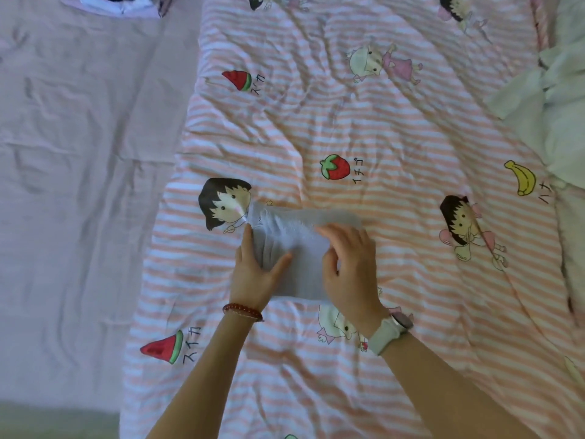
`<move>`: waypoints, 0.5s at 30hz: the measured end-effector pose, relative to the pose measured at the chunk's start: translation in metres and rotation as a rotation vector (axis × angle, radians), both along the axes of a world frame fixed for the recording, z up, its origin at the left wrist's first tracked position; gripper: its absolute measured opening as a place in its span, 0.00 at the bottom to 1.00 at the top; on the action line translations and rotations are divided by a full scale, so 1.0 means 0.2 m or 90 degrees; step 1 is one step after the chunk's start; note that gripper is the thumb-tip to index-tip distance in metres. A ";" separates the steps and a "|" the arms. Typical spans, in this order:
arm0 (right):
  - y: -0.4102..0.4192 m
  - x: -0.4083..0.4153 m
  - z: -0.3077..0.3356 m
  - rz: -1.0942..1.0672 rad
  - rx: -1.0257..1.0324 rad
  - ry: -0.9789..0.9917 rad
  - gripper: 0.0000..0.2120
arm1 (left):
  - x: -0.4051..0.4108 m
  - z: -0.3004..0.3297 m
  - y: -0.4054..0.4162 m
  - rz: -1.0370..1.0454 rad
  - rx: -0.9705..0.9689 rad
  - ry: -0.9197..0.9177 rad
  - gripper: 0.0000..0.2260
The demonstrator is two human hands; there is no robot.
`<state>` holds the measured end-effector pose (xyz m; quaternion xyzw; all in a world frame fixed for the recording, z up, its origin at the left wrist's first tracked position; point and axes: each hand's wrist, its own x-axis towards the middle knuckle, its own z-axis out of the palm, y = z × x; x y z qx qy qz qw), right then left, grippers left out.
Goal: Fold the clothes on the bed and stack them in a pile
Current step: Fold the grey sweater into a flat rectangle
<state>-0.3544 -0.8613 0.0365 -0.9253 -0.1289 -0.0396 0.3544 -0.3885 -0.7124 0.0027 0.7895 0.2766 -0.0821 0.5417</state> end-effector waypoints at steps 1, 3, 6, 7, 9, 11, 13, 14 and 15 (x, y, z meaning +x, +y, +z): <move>-0.02 0.02 -0.02 0.011 -0.083 0.002 0.18 | -0.01 -0.01 -0.03 -0.026 0.059 0.011 0.41; -0.03 0.04 -0.07 0.078 -0.199 0.056 0.21 | -0.01 -0.03 -0.05 -0.044 0.143 0.036 0.38; 0.01 0.06 -0.15 0.149 -0.295 0.118 0.23 | -0.02 -0.03 0.01 -0.005 0.094 -0.019 0.32; 0.04 0.07 -0.17 0.155 -0.316 0.132 0.24 | -0.03 -0.02 0.04 0.011 0.051 -0.039 0.33; 0.10 0.09 -0.22 0.164 -0.357 0.147 0.25 | -0.04 -0.02 0.12 0.040 0.003 -0.038 0.32; 0.16 0.10 -0.27 0.180 -0.414 0.148 0.25 | -0.05 -0.03 0.16 0.056 0.007 0.003 0.30; 0.21 0.09 -0.33 0.176 -0.457 0.144 0.25 | -0.03 -0.03 0.15 0.047 0.099 0.037 0.29; 0.22 0.09 -0.36 0.165 -0.467 0.144 0.25 | -0.02 -0.03 0.13 0.024 0.181 0.031 0.28; 0.23 0.10 -0.37 0.153 -0.475 0.146 0.25 | 0.00 -0.02 0.11 -0.016 0.270 0.007 0.27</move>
